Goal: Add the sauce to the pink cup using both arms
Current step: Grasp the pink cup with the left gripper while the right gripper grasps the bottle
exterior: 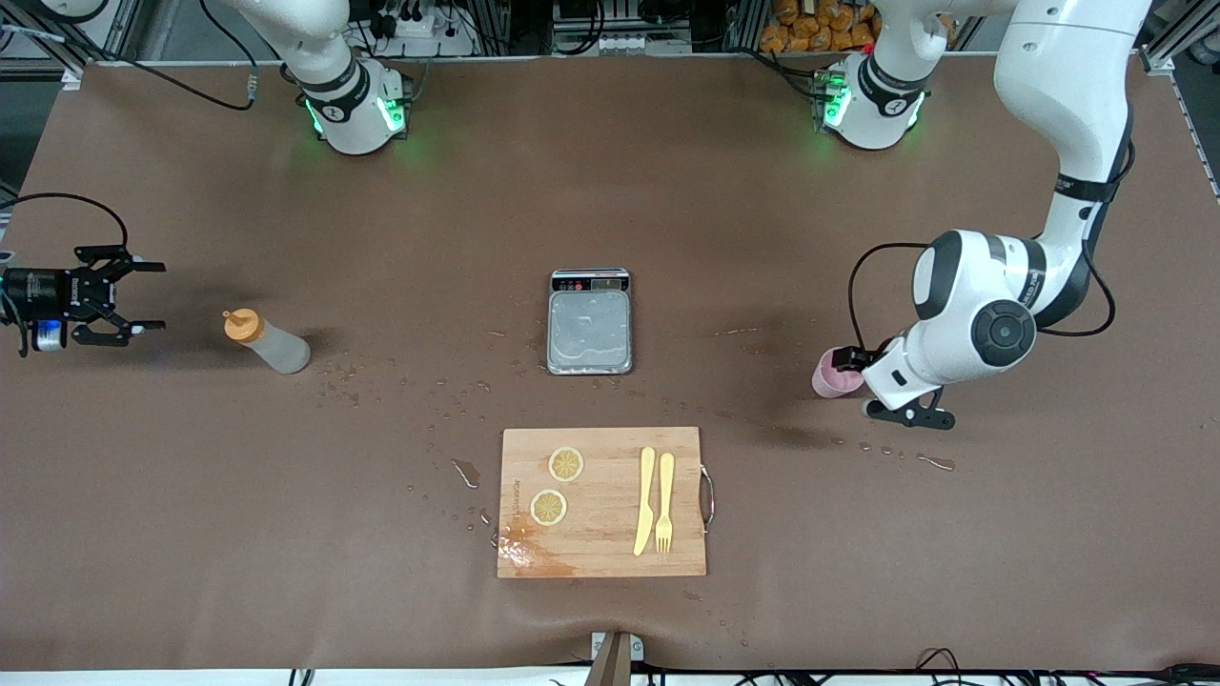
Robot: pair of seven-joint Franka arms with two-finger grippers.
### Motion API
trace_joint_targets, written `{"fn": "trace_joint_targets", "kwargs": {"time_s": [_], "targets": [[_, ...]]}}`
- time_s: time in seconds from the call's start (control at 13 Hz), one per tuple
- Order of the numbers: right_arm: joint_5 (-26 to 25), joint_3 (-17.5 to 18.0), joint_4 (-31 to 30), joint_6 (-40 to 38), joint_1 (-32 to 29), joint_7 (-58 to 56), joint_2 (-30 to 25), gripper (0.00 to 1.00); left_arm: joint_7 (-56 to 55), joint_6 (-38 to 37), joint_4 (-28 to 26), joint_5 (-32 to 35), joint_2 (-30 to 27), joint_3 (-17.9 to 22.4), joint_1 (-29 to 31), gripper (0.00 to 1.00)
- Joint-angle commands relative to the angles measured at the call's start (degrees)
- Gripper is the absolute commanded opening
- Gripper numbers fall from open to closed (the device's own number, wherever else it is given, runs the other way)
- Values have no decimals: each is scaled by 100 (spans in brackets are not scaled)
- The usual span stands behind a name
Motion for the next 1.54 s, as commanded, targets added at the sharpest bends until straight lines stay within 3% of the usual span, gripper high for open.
{"fn": "trace_joint_targets", "kwargs": {"time_s": [0.0, 0.08, 0.23, 0.31, 1.08, 1.46], "targets": [[285, 89, 114, -73, -165, 94, 410, 100, 52, -2, 207, -7, 217, 7, -25, 100], [407, 89, 123, -55, -192, 50, 559, 100, 52, -2, 190, -7, 244, 7, -25, 97], [689, 98, 123, -29, -148, -46, 840, 100, 44, -11, 163, -7, 323, 16, -51, 24], [759, 98, 158, 15, -131, -230, 1025, 100, 44, -11, 146, 1, 340, 16, -60, 0], [892, 116, 123, 683, -43, -803, 1448, 100, 52, -11, 233, 168, 192, 16, -33, 0], [1032, 116, 18, 885, 238, -865, 1510, 100, -79, -134, 664, 72, -2, -150, -25, 0]]}}
